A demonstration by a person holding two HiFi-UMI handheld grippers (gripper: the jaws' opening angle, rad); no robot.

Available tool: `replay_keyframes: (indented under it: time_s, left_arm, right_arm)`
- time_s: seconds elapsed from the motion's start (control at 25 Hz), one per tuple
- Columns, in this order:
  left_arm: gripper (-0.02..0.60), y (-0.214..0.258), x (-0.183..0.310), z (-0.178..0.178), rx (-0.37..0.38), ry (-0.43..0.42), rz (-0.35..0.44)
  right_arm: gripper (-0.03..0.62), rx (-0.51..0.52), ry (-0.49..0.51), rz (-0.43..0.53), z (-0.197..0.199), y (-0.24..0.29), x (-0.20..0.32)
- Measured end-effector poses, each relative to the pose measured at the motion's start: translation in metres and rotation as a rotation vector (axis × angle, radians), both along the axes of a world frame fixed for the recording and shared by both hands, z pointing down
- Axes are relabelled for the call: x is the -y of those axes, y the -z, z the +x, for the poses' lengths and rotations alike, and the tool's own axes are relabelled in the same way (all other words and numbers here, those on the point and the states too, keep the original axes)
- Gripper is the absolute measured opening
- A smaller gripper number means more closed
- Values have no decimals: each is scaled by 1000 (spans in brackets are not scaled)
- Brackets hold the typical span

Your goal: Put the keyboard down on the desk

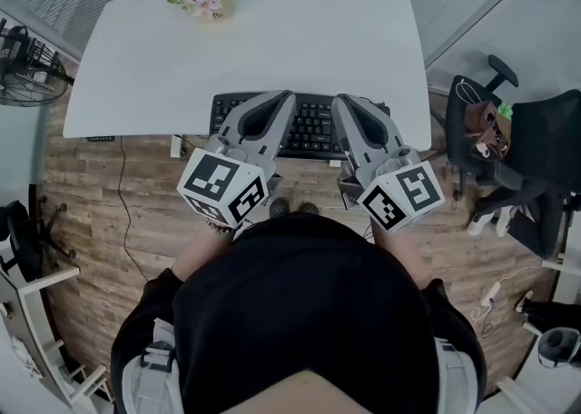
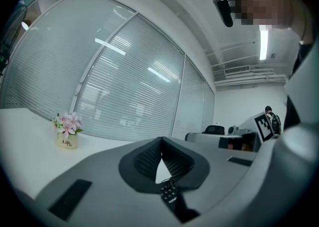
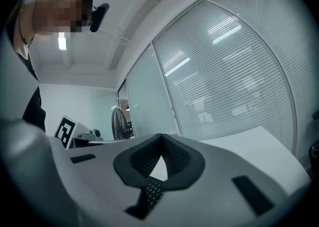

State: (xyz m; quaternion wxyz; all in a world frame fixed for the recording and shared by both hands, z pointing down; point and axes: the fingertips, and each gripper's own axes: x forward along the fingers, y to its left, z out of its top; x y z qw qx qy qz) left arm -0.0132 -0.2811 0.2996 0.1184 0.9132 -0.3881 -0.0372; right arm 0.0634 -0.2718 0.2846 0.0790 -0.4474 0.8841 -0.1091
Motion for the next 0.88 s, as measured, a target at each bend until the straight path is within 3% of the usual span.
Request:
replay_keyframes:
  time_s: [0.88]
  left_arm:
    - [12, 3, -1, -2, -23, -1, 0]
  right_arm:
    - [3, 6, 17, 12, -6, 0, -2]
